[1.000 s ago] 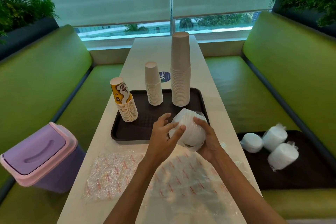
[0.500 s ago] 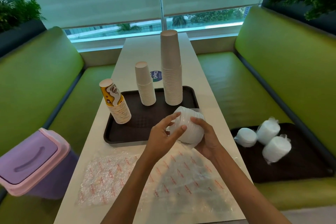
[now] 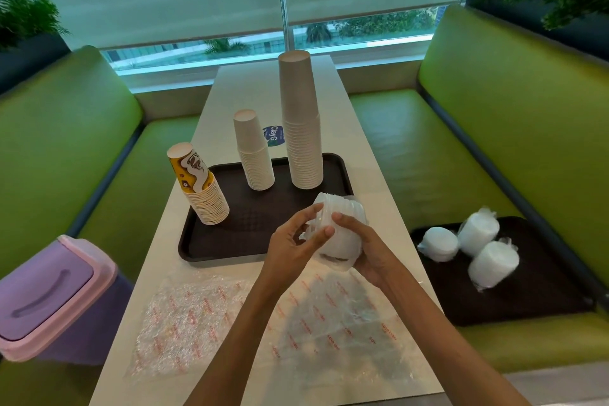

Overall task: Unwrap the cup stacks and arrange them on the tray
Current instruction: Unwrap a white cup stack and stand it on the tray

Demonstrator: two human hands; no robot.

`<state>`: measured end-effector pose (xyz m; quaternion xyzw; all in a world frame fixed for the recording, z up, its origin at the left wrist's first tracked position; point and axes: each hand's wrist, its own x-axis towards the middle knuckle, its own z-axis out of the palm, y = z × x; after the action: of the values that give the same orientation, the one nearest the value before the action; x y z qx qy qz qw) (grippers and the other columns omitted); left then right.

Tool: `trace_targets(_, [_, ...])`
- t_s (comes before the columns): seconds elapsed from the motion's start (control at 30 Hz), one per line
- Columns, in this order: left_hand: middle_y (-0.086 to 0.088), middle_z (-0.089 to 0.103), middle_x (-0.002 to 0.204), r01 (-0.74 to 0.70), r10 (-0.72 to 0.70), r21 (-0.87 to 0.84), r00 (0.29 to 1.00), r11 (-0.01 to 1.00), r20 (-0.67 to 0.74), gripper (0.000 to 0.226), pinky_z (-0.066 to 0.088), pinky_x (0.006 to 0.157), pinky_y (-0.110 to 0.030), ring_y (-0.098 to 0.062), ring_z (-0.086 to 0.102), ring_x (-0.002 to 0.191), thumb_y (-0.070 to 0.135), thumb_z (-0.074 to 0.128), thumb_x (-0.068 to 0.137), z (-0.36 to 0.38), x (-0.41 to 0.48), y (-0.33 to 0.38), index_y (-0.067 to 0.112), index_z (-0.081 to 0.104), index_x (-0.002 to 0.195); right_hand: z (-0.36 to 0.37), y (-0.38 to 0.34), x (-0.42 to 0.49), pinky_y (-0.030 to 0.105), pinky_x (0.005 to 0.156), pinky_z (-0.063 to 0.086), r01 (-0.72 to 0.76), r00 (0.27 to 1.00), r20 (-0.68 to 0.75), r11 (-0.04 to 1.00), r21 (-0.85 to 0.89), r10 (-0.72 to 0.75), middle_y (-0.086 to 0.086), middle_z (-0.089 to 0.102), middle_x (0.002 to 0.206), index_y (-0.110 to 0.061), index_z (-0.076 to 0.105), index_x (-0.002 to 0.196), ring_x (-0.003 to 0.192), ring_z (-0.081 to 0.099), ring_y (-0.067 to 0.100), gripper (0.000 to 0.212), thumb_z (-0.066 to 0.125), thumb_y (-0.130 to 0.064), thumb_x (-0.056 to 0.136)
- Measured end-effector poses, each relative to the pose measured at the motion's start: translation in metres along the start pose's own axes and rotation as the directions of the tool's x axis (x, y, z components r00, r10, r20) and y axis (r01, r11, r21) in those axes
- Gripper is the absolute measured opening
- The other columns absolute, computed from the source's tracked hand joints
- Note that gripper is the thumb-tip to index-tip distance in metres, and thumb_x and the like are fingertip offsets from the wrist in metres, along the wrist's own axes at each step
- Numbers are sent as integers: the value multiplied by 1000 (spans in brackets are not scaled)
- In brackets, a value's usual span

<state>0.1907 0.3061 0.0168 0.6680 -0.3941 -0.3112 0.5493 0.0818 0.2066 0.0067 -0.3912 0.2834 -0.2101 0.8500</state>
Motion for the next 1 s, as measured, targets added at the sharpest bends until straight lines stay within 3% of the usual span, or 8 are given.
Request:
trace_targets(0.17, [5,56,133,1,-2,-13,1000,1000,-8,49,50,98,-40,-17,54,121,46,62,74,5,3,-2,38,52,121,-5,2,4,50,83,53,13,1000,-14,1000,-23,-13,10,61,103,-28,55,104,100,58,28,44,76,-21,66])
trace_targets(0.3, [2,55,135,5,-5,-11,1000,1000,-7,47,49,98,-44,-19,54,122,48,61,74,9,7,-2,40,53,120,-10,3,7,51,87,51,17,999,-42,1000,-17,-18,11,60,107,-29,54,107,102,57,29,46,67,-30,63])
trace_targets(0.5, [0,56,135,-6,6,-17,1000,1000,5,47,50,97,-46,-22,54,123,52,60,75,13,10,-5,42,52,121,-13,1,9,48,84,54,1,999,-44,1000,-31,-2,13,59,113,-29,53,111,105,56,29,50,67,-32,63])
trace_targets(0.67, [0,57,132,-10,11,-29,1000,1000,21,52,51,94,-49,-23,55,121,58,61,72,13,13,-9,41,54,121,-18,0,10,45,76,57,-14,999,-42,1000,7,14,14,60,113,-28,53,116,104,58,31,70,78,-34,51])
trace_targets(0.8, [1,60,128,-36,36,25,999,999,7,47,54,92,-40,-19,58,116,46,59,80,15,15,-12,33,53,125,-19,-1,10,46,79,55,-22,999,-38,1000,17,22,12,59,107,-28,53,110,99,58,28,50,68,-30,62])
trace_targets(0.9, [3,61,123,-80,81,86,997,993,-5,40,54,90,-32,-17,60,111,36,56,87,16,16,-11,28,52,126,-19,0,12,48,83,53,-24,998,-49,1000,19,25,13,59,108,-28,53,110,101,57,28,49,68,-31,63])
trace_targets(1.0, [7,60,118,-107,111,138,994,985,-21,33,55,89,-29,-15,61,109,27,54,93,17,17,-9,28,50,126,-17,-1,12,44,76,56,-22,998,-58,1000,10,22,13,59,108,-29,53,110,100,56,28,50,68,-31,62])
